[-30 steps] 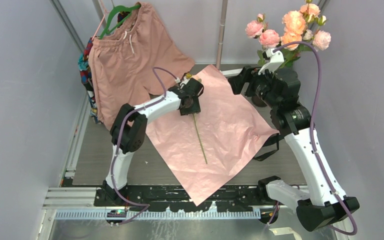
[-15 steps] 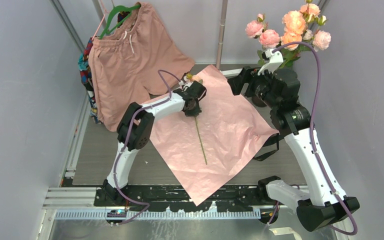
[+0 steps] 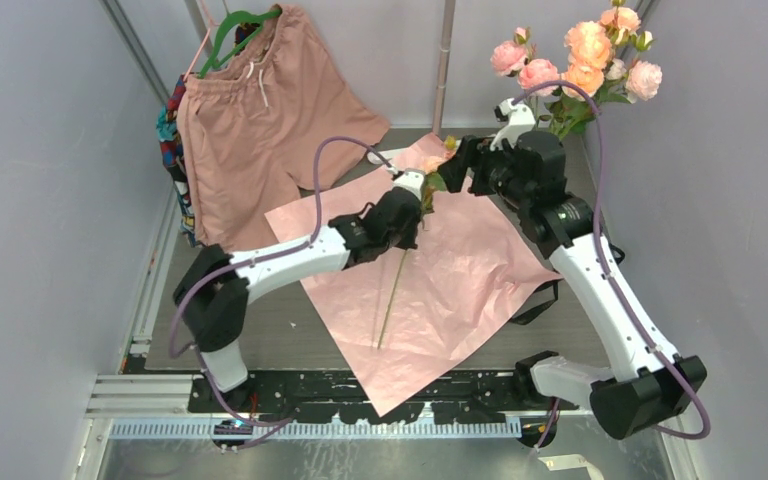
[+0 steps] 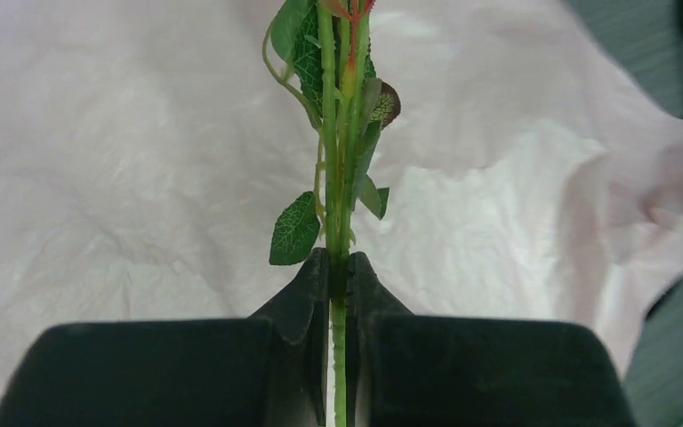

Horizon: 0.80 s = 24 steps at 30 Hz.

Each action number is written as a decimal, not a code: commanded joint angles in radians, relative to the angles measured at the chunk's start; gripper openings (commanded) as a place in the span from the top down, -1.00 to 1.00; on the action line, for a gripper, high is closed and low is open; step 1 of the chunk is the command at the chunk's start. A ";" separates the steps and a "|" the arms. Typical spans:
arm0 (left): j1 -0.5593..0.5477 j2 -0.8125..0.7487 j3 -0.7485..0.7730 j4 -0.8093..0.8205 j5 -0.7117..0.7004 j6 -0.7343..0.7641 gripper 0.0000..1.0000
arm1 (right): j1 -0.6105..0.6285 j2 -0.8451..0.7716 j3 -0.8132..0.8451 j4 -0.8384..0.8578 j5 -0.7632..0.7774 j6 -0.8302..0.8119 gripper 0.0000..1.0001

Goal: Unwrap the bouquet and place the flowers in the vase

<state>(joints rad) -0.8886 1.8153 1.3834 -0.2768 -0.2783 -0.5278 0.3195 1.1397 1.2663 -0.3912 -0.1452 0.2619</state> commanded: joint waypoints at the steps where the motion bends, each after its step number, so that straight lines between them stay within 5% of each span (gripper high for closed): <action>1: -0.094 -0.140 -0.074 0.238 -0.156 0.195 0.99 | 0.046 0.058 0.023 0.002 0.047 0.024 -0.58; 9: -0.167 -0.222 -0.174 0.396 -0.394 0.306 0.99 | 0.099 0.095 0.029 0.018 0.129 0.100 -0.75; 24: -0.203 -0.203 -0.069 0.385 -0.383 0.341 1.00 | 0.155 0.117 -0.032 0.068 0.128 0.136 -0.55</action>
<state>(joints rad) -1.0630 1.6253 1.2453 0.0334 -0.6361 -0.2180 0.4553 1.2530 1.2316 -0.4046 -0.0261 0.3775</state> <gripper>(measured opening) 0.039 0.793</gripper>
